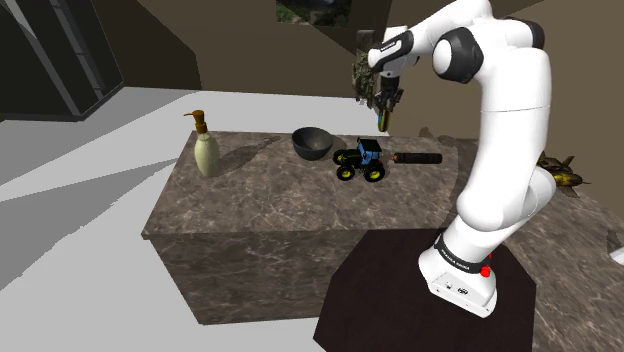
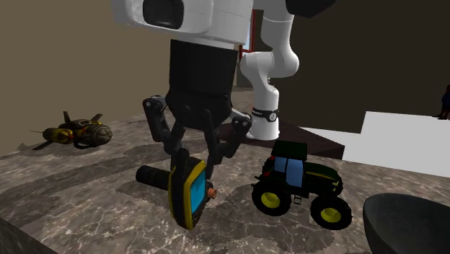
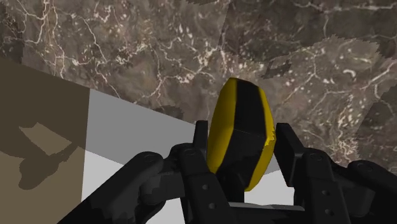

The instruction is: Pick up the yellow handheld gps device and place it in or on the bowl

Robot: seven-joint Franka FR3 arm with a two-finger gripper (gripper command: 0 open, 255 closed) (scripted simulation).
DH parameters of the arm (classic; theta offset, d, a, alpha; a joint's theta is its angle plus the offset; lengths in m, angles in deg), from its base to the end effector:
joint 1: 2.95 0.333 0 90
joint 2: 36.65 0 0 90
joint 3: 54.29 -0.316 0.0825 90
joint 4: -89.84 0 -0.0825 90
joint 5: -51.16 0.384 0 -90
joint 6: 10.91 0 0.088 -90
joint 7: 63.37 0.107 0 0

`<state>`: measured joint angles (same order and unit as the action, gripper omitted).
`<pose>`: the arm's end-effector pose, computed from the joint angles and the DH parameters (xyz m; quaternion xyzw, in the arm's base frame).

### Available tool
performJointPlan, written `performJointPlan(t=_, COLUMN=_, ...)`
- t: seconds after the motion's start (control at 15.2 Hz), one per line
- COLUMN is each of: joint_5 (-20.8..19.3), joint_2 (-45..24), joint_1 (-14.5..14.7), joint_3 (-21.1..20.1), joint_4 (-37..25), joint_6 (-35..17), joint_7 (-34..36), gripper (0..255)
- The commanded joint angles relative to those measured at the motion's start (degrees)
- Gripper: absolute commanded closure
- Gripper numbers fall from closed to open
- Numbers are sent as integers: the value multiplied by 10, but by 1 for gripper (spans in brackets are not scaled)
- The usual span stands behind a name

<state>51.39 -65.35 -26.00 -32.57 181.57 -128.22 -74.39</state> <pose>0.5048 -0.4536 0.3558 0.9586 -0.2706 -0.0499 0.0728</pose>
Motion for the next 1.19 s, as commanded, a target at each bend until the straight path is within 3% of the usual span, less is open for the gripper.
performJointPlan(t=0.0, joint_5=-2, joint_2=7, joint_1=1, joint_3=1, joint_4=-5, joint_6=12, joint_7=0, gripper=255)
performJointPlan(t=0.99, joint_5=-10, joint_2=37, joint_1=2, joint_3=7, joint_4=-78, joint_6=112, joint_7=-7, gripper=255)
performJointPlan(t=1.12, joint_5=-16, joint_2=50, joint_1=22, joint_3=3, joint_4=-64, joint_6=115, joint_7=17, gripper=255)
